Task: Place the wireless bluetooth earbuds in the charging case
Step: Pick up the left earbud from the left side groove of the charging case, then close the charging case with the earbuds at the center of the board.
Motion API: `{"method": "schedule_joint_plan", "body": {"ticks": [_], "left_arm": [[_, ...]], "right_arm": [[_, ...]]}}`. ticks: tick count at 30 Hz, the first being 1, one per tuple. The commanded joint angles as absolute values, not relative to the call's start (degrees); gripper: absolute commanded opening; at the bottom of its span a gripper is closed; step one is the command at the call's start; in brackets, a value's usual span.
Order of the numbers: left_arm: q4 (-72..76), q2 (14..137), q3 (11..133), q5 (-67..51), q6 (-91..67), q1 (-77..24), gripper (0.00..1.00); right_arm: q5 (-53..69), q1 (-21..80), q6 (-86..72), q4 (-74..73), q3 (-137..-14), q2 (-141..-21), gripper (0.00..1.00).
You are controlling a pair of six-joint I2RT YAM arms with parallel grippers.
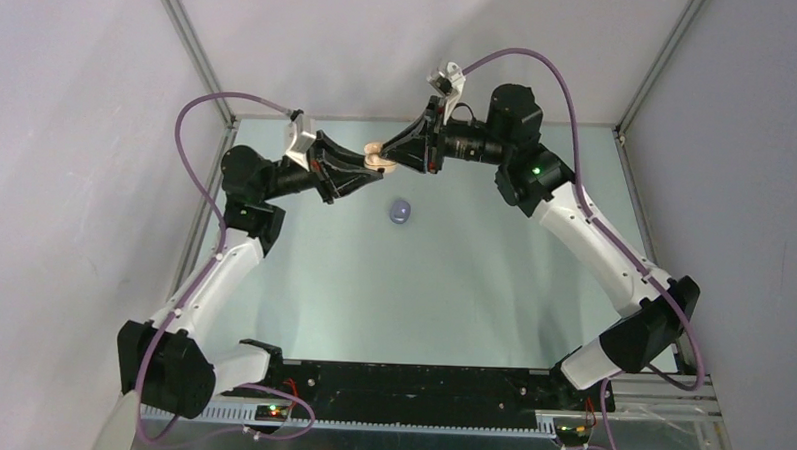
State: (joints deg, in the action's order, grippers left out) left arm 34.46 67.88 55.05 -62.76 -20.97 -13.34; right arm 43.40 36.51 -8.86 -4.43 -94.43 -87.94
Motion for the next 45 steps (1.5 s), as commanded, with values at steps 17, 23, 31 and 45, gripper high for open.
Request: {"method": "schedule_joint_plan", "body": {"ticks": [17,23,31,45], "left_arm": [[34.4,66.5,54.5,-63.7,-17.3,-13.8,0.00],[32.4,67.5,55.0,-64.9,-14.1,-13.8,0.00],[29.8,68.9,56.1,-63.8,-12.6,-13.9,0.00],[24.5,72.8,58.3,-56.9,-13.9,-13.4,0.00]], "right_arm": [[54.4,31.9,-6.1,0.5,-94.3,-79.2,0.60],[59.1,27.1,-6.3,-6.9,-96.0,-85.5,0.82],[61.4,28.2,-5.1,-9.8,-100.0,-95.2,0.80],[73.5,28.2,-2.7,-3.8,-94.4,-91.6,0.76]]}}
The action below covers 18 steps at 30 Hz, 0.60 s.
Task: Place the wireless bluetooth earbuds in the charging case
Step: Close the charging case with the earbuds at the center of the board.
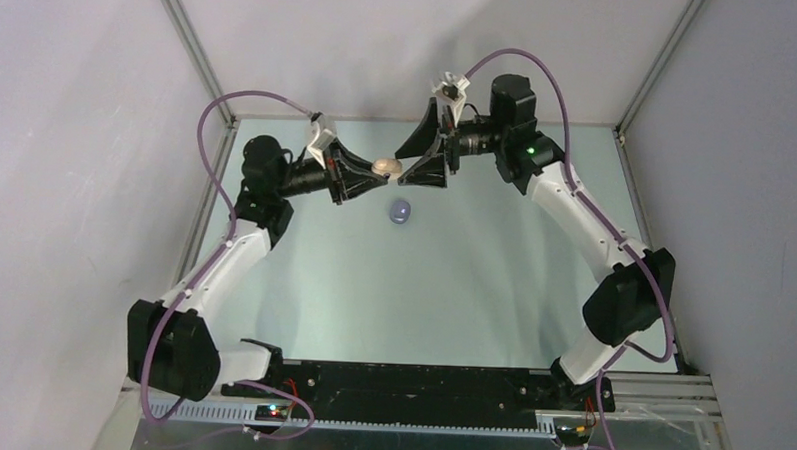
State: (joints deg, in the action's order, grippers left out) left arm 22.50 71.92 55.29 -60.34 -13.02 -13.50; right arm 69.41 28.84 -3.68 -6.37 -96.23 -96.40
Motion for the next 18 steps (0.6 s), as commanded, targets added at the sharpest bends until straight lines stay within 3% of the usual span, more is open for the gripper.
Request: {"method": "schedule_joint_plan", "body": {"ticks": [1,6,12,15,16,18], "left_arm": [[25.4,73.0,58.2,-55.8,-15.2,-13.2,0.00],[24.3,74.7,58.1,-53.5,-16.1,-13.0,0.00],[15.3,79.3,53.4,-52.3,-15.0,-13.2,0.00],[15.7,81.2,49.0,-54.1,-16.5,-14.0,0.02],[13.7,81.6,47.7,-53.9,-15.2,-14.7,0.02],[11.2,82.6,46.5,-52.6,-14.3,-15.7,0.03]], "right_arm": [[73.4,28.0,-2.6,-3.9,-94.0,-91.2,0.76],[68.8,26.5,1.3,-8.3,-91.7,-87.1,0.75],[43.0,23.3,9.0,-21.7,-86.9,-80.4,0.77],[33.4,20.4,13.2,-26.8,-81.8,-76.2,0.88],[30.9,19.7,13.4,-27.4,-81.0,-75.6,0.95],[29.2,17.3,12.3,-29.1,-79.5,-74.4,0.99]]}}
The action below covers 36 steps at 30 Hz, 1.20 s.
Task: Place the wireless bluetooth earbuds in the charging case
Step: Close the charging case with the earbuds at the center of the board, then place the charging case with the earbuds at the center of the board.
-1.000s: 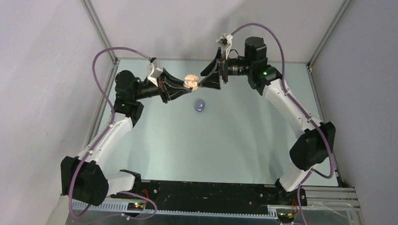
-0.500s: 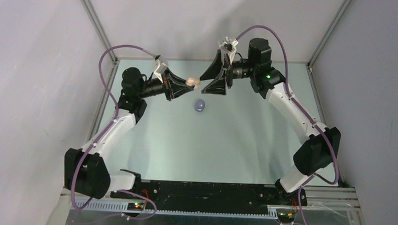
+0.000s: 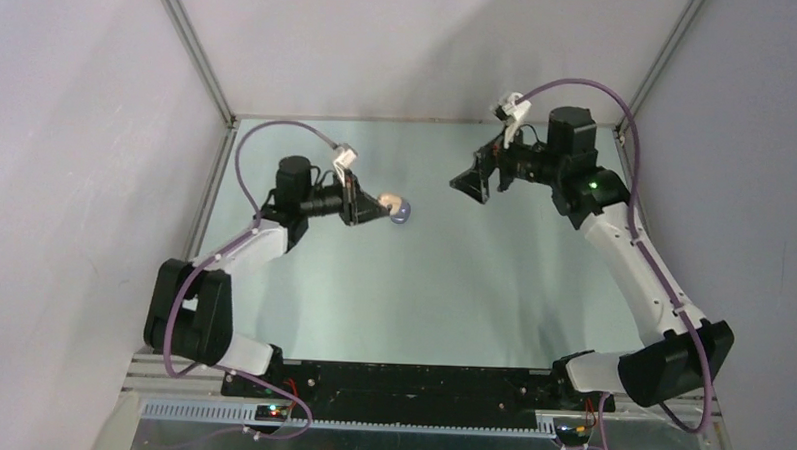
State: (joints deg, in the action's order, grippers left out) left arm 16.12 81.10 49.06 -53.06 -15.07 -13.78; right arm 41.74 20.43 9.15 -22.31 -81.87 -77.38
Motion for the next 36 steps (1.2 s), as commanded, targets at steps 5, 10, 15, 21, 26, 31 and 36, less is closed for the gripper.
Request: {"method": "schedule_joint_plan", "body": {"ticks": [5,10,15,21,26,31,36], "left_arm": [[3.6,88.3,47.3,-45.4,-15.6,-18.4,0.01],[2.2,95.9,47.3,-40.6,-20.4,-20.4,0.00],[0.6,99.5,48.9,-38.2,-21.5,-20.6,0.09],[-13.6,97.2,53.0,-31.3,-13.5,-20.2,0.64],[-27.1,90.8,58.6,-31.6,-5.6,-16.3,0.99],[-25.0,80.6,65.6,-23.9,-4.7,-7.8,1.00],[-10.3,74.1,67.5,0.5,-10.2,-5.1,1.00]], "right_arm": [[29.8,13.4,8.2,-29.9,-76.8,-74.0,0.99],[29.3,12.9,7.5,-28.7,-75.8,-75.8,1.00],[28.7,12.7,8.9,-28.0,-75.3,-77.3,0.99],[28.6,11.8,6.9,-27.3,-74.9,-78.4,0.99],[21.1,11.6,6.2,-28.6,-79.3,-80.0,0.99],[1.9,11.8,-1.1,-29.5,-90.0,-85.9,1.00],[-7.6,12.5,-1.8,-30.1,-99.0,-91.7,0.99]]}}
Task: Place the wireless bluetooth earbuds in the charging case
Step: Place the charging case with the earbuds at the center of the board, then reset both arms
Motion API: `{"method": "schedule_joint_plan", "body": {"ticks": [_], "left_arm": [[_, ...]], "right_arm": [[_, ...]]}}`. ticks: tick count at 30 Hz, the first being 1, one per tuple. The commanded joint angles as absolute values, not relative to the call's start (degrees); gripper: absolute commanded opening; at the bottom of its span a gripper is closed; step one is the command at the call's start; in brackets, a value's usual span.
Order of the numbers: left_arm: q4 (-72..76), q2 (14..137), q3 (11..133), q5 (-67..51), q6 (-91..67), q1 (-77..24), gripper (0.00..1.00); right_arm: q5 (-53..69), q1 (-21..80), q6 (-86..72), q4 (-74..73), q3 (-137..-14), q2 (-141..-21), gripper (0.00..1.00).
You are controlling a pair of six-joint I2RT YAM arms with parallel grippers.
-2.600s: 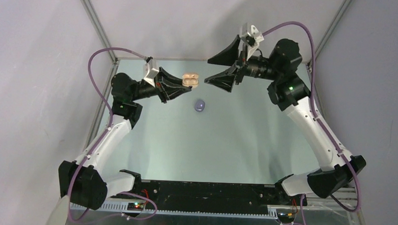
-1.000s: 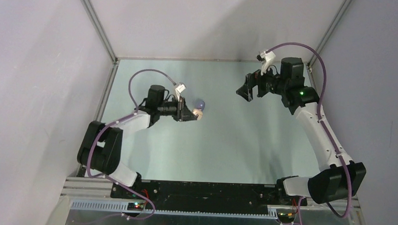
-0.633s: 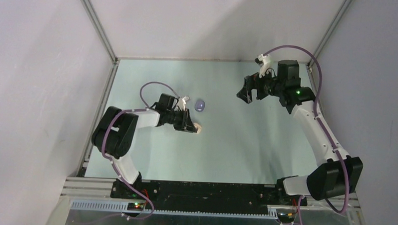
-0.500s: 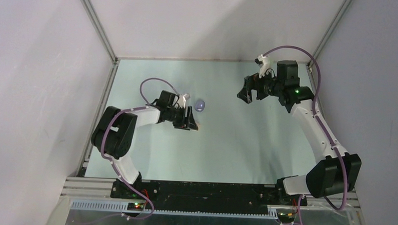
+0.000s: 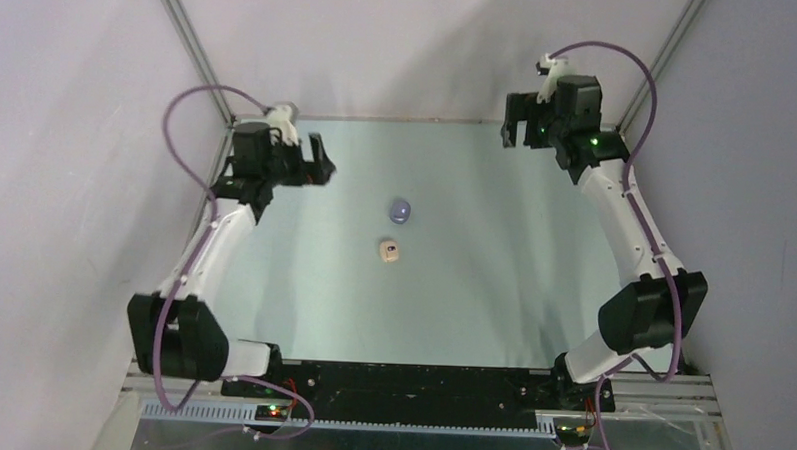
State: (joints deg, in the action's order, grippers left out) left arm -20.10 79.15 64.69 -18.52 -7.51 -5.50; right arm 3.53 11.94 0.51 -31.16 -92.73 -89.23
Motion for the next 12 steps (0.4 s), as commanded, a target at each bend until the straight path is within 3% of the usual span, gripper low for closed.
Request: {"method": "schedule_joint_plan", "body": {"ticks": [1,5,12], "left_arm": [[-12.0,74.8,68.4,2.5,-10.8,-5.2,1.00],[-23.0,80.9,78.7,1.9,-5.3,-4.9,1.00],[-21.6,81.0,83.0,0.5,-5.0,-4.9,1.00]], "right_arm": [[-7.7,12.6,-1.5,-29.2,-100.0,-92.3,0.99],[-8.9,14.1,-0.4,-27.2,-100.0,-93.0,0.99],[-7.2,16.3,-0.2,-27.5,-101.8,-94.9,0.99]]}}
